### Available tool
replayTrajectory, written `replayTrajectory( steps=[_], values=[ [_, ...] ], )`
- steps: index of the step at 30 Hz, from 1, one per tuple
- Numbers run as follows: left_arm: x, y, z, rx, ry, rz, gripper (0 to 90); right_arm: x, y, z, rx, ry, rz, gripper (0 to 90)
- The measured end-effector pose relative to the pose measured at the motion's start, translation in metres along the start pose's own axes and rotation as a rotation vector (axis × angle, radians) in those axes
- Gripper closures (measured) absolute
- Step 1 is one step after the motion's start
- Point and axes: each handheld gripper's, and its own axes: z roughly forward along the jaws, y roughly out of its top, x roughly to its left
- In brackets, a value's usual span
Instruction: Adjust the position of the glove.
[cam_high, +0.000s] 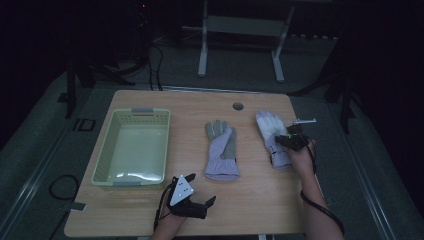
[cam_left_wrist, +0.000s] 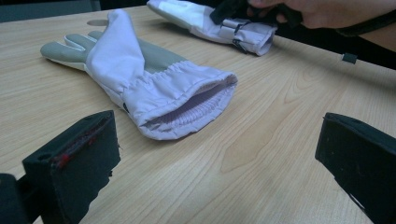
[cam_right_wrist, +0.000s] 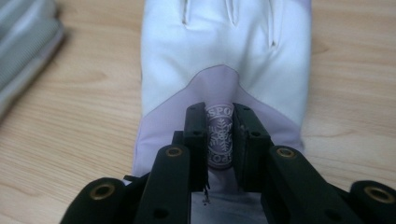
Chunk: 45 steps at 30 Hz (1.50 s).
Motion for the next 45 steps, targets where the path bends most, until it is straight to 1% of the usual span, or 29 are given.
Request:
replayTrajectory(
  steps=[2, 3, 4, 5, 7, 8, 9, 10, 11, 14, 15, 16, 18, 19, 21, 23, 24, 25, 27, 30, 31, 32, 33, 35, 36, 38, 42, 45],
  values=[
    [0.0, 0.0, 0.0, 0.0, 0.001, 0.0, 0.0, 0.002, 0.002, -0.009, -0.037, 0.026, 0.027, 77.9],
    [0.0, 0.0, 0.0, 0.0, 0.001, 0.0, 0.0, 0.002, 0.002, -0.009, -0.037, 0.026, 0.027, 77.9],
    [0.0, 0.0, 0.0, 0.001, 0.001, 0.001, 0.0, 0.004, 0.003, -0.015, -0.057, 0.029, 0.037, 78.0],
    [0.0, 0.0, 0.0, 0.0, 0.0, 0.002, 0.0, 0.011, 0.007, -0.027, -0.083, 0.021, 0.035, 78.3],
    [0.0, 0.0, 0.0, 0.0, 0.001, 0.003, 0.0, 0.018, 0.009, -0.038, -0.098, 0.007, 0.019, 78.4],
    [0.0, 0.0, 0.0, 0.0, 0.001, 0.003, 0.0, 0.018, 0.009, -0.038, -0.098, 0.007, 0.019, 78.4],
    [0.0, 0.0, 0.0, 0.0, 0.002, 0.003, 0.0, 0.026, 0.011, -0.049, -0.114, 0.009, 0.027, 78.4],
    [0.0, 0.0, 0.0, 0.0, 0.002, 0.003, 0.0, 0.026, 0.011, -0.049, -0.114, 0.009, 0.027, 78.4],
    [0.0, 0.0, 0.0, 0.0, 0.002, 0.004, 0.0, 0.033, 0.012, -0.06, -0.13, 0.005, 0.022, 78.4],
    [-0.001, 0.0, 0.0, 0.0, 0.002, 0.004, 0.0, 0.037, 0.013, -0.065, -0.131, -0.001, 0.02, 78.4],
    [-0.001, 0.0, 0.0, 0.001, 0.001, 0.005, 0.0, 0.041, 0.013, -0.07, -0.138, -0.009, 0.01, 78.4],
    [0.0, 0.0, 0.0, 0.001, 0.0, 0.004, 0.0, 0.05, 0.013, -0.084, -0.156, -0.024, 0.015, 78.4],
    [0.0, 0.0, 0.0, 0.001, -0.001, 0.005, 0.0, 0.053, 0.01, -0.093, -0.175, -0.023, 0.044, 78.3],
    [-0.001, 0.0, 0.0, 0.002, -0.001, 0.009, 0.0, 0.055, 0.008, -0.097, -0.183, -0.026, 0.059, 78.2],
    [-0.001, 0.0, 0.0, 0.002, 0.001, 0.014, 0.0, 0.061, 0.003, -0.102, -0.182, -0.056, 0.046, 77.8],
    [-0.001, 0.0, 0.0, 0.002, 0.003, 0.013, 0.0, 0.062, -0.002, -0.106, -0.186, -0.056, 0.064, 77.6],
    [-0.001, 0.0, 0.0, 0.002, 0.008, 0.011, 0.0, 0.063, -0.006, -0.108, -0.187, -0.063, 0.075, 77.5],
    [-0.001, 0.0, -0.001, -0.003, 0.015, 0.011, 0.0, 0.063, -0.009, -0.108, -0.187, -0.065, 0.085, 77.5],
    [-0.002, 0.0, -0.001, -0.004, 0.016, 0.012, 0.0, 0.065, -0.016, -0.106, -0.172, -0.085, 0.081, 77.4],
    [-0.001, 0.0, -0.001, -0.003, 0.014, 0.009, 0.0, 0.063, -0.026, -0.099, -0.149, -0.086, 0.111, 77.4],
    [-0.001, 0.0, -0.001, -0.004, 0.014, 0.01, 0.0, 0.063, -0.03, -0.096, -0.136, -0.087, 0.114, 77.4],
    [-0.001, 0.0, -0.001, -0.004, 0.014, 0.01, 0.0, 0.063, -0.03, -0.096, -0.136, -0.087, 0.114, 77.4],
    [-0.001, 0.0, -0.001, -0.004, 0.015, 0.011, 0.0, 0.062, -0.033, -0.092, -0.12, -0.086, 0.113, 77.3],
    [-0.001, 0.0, -0.001, -0.005, 0.013, 0.009, 0.0, 0.061, -0.04, -0.083, -0.099, -0.08, 0.127, 77.3],
    [-0.001, 0.0, -0.001, -0.005, 0.013, 0.008, 0.0, 0.061, -0.044, -0.078, -0.086, -0.069, 0.138, 77.1],
    [-0.001, 0.0, -0.001, -0.005, 0.013, 0.007, 0.0, 0.062, -0.049, -0.071, -0.075, -0.071, 0.141, 76.9],
    [-0.001, 0.0, -0.001, -0.005, 0.014, 0.009, 0.0, 0.06, -0.052, -0.056, -0.048, -0.096, 0.128, 76.9],
    [-0.001, 0.0, -0.001, -0.004, 0.014, 0.009, 0.0, 0.059, -0.052, -0.045, -0.027, -0.103, 0.143, 76.5]
  ],
)
